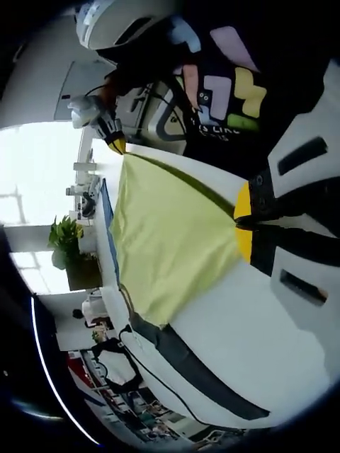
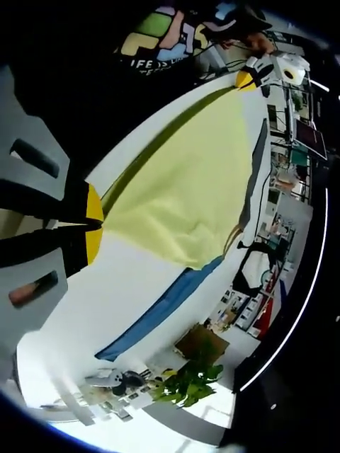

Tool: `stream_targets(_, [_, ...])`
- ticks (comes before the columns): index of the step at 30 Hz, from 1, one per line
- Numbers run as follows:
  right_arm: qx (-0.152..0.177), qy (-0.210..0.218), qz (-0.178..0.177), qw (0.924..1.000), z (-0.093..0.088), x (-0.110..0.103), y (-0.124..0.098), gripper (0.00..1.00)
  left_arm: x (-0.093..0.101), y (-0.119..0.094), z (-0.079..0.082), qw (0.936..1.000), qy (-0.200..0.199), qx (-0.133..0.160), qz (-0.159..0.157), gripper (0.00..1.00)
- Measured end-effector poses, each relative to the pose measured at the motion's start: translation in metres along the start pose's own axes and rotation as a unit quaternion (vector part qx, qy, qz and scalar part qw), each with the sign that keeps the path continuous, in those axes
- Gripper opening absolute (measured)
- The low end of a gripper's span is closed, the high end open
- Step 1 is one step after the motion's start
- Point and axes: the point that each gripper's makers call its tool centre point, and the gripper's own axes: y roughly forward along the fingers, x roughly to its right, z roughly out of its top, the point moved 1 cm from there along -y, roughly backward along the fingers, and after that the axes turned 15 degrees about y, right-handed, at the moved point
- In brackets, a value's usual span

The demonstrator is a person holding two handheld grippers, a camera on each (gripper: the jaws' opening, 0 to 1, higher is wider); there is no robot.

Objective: Fold the garment on the visible template until the final outline fits inside the template.

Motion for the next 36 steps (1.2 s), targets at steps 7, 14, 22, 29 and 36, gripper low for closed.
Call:
stream_targets(7, [-0.006,0.006,0.003,1.0000,-0.002,-0.002,0.000,0.00,0.002,0.000,-0.004,1.0000,-0.008,-0.001,-0.004,0.01])
stream_targets(14, [-0.004,0.015,0.021,0.9996,-0.002,-0.004,-0.001,0.00,0.002,-0.002,-0.004,0.9999,-0.011,0.005,-0.010,0.02])
stream_targets(22, [0.006,0.037,0.003,0.9993,0.000,0.012,-0.014,0.00,0.001,-0.012,-0.003,0.9997,-0.014,0.010,-0.016,0.01])
stream_targets(29, [0.084,0.067,-0.032,0.9937,0.026,0.033,-0.031,0.01,-0.035,-0.039,0.014,0.9964,-0.006,0.057,0.063,0.02])
stream_targets(36, [0.183,0.105,-0.032,0.9769,0.059,0.036,-0.047,0.05,-0.058,-0.065,0.039,0.9817,-0.035,0.148,0.114,0.04])
